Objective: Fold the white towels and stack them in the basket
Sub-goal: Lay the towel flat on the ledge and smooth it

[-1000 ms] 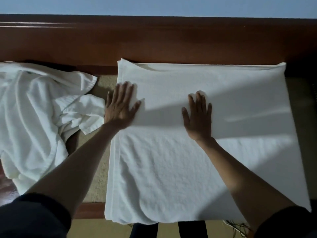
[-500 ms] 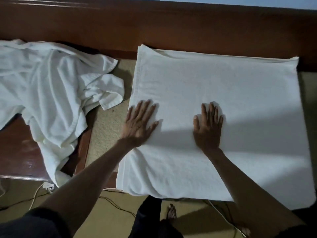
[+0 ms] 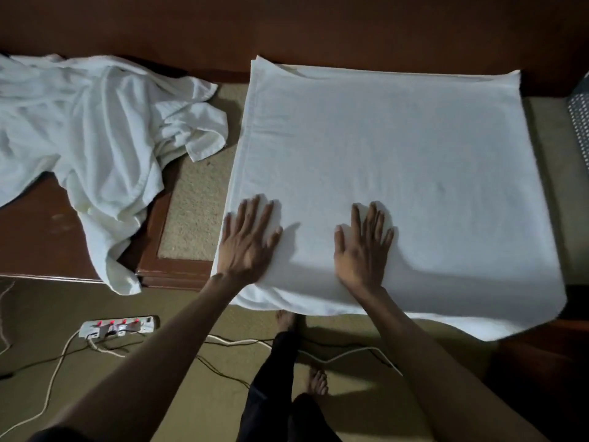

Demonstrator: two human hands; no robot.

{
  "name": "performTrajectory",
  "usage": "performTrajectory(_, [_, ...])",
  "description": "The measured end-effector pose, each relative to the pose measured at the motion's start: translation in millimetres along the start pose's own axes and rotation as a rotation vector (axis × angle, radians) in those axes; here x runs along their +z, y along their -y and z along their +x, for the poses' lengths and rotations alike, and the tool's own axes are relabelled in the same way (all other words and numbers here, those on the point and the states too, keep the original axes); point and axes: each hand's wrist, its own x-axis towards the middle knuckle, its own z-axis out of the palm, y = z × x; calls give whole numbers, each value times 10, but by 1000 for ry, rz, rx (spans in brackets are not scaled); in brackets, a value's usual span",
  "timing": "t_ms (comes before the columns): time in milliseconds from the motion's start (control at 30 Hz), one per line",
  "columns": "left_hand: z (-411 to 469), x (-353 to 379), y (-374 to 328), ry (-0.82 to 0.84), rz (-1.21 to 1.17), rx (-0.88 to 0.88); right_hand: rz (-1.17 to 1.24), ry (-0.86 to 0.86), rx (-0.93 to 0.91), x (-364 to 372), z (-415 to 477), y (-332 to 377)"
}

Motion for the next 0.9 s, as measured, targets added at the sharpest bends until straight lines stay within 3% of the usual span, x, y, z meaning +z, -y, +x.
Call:
performTrajectory(100, [136,-18,190,-35,-16,-39,-22,-130,-32,52,-80,-25])
performTrajectory(167, [175,-50,223,-56,-163,-82,-8,-138,-16,55,-82,2])
performTrajectory(233, [44,-87,230,-192,-355,-176,9,-67,0,27,-71,9])
performTrajectory(333, [-417,-63,245,-411,-308,-281,34,-8,38,-42,-49,21])
performTrajectory(500, [-798,70,318,-348,-232,-269,26,-2,52,-44,-39,53])
performTrajectory(900, [-788,-57,396,-348,-366,-256,42,-30,50,-61,-48,64])
